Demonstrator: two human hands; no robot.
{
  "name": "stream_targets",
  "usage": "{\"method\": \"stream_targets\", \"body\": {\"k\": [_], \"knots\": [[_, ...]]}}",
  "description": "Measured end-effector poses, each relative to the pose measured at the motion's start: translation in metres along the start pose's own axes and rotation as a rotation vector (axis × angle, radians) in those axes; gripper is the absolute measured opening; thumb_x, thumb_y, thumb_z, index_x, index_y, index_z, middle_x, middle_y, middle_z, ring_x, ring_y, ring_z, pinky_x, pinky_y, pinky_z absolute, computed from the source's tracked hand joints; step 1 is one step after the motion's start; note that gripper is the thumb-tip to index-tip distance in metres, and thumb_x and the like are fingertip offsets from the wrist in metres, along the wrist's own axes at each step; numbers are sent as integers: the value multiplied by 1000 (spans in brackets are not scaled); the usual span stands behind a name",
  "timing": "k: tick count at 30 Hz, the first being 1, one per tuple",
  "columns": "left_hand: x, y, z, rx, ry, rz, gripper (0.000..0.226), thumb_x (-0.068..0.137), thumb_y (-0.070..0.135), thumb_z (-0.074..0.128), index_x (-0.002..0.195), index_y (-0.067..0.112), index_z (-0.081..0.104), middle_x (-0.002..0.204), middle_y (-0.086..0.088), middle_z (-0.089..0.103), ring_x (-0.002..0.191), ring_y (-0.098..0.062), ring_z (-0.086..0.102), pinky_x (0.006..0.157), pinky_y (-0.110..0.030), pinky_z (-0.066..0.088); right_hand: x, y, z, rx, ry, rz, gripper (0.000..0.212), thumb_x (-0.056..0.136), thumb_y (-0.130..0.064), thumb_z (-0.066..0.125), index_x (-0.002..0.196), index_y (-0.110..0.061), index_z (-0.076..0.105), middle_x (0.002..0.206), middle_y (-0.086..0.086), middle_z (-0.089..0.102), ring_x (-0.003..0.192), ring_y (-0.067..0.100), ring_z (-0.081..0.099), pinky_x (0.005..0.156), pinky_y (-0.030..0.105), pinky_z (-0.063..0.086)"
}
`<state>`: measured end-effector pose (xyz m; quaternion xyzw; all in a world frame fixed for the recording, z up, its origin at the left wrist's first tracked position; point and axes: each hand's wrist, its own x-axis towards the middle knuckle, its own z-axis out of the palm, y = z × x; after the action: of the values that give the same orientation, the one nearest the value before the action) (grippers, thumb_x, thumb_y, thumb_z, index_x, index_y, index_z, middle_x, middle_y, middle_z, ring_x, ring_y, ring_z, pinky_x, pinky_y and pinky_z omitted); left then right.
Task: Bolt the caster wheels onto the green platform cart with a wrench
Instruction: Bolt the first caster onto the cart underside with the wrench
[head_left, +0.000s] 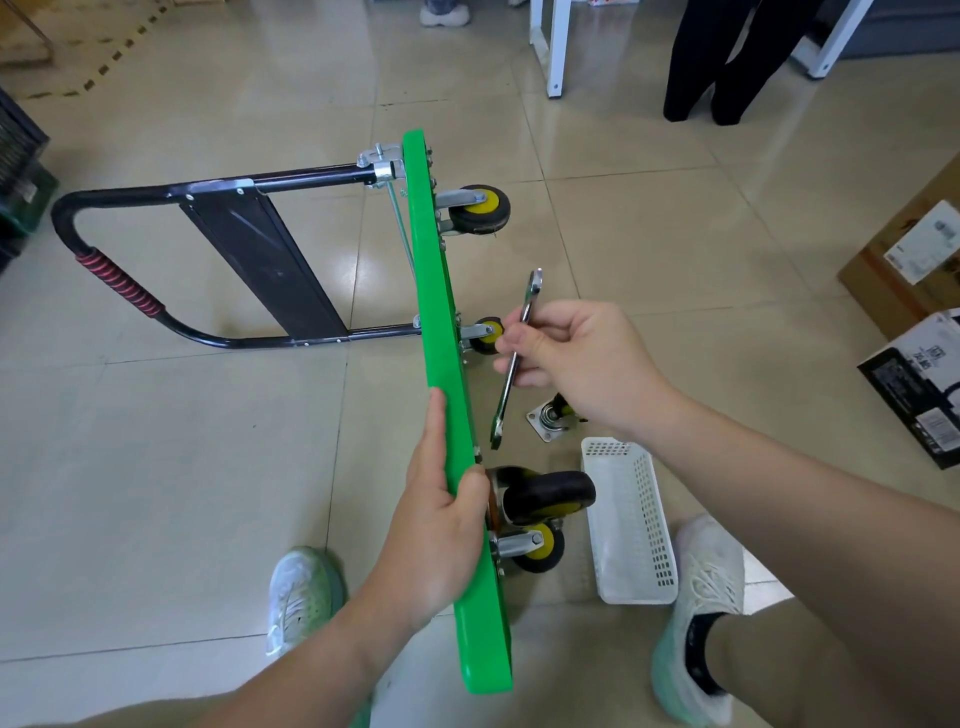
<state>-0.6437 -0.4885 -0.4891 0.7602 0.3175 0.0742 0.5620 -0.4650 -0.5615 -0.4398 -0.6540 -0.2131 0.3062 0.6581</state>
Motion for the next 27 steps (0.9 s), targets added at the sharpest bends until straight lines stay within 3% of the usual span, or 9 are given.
{"method": "stream_targets", "body": {"k": [7, 13, 18, 22, 27], "knots": [[2, 0, 1, -1, -2, -13, 80, 106, 12, 44, 159, 50, -1, 159, 25, 26, 115, 41, 26, 89, 11, 19, 28, 21, 5, -77, -44, 149, 10, 97, -16, 64, 92, -10, 70, 83, 7, 75, 79, 28, 75, 72, 35, 63], [1, 2, -2, 10, -17, -17, 80, 106, 16, 45, 150, 60, -5, 164, 27, 20, 142, 18, 24, 98, 11, 14, 49, 29, 11, -69, -74, 257, 14, 96, -16, 64, 104, -4, 66, 91, 12, 72, 74, 26, 74, 69, 32, 63], [1, 0, -4, 10, -31, -15, 80, 106, 16, 45, 149, 61, -6, 164, 29, 16, 143, 21, 18, 98, 11, 13, 61, 37, 19, -116, -161, 343, 18, 95, -18, 66, 105, -3, 68, 95, 15, 76, 83, 30, 75, 77, 38, 63], [2, -1, -6, 9, -32, -16, 81, 106, 16, 45, 155, 57, -5, 163, 30, 16, 134, 32, 14, 95, 12, 12, 60, 35, 24, -155, -202, 326, 14, 95, -18, 66, 100, -6, 71, 96, 13, 77, 87, 31, 75, 79, 38, 62], [1, 1, -6, 7, -42, -18, 79, 107, 17, 44, 154, 56, -6, 163, 29, 15, 145, 16, 19, 94, 13, 11, 43, 24, 27, -161, -155, 217, 12, 95, -17, 66, 103, -10, 72, 95, 8, 77, 87, 24, 75, 75, 35, 62]]}}
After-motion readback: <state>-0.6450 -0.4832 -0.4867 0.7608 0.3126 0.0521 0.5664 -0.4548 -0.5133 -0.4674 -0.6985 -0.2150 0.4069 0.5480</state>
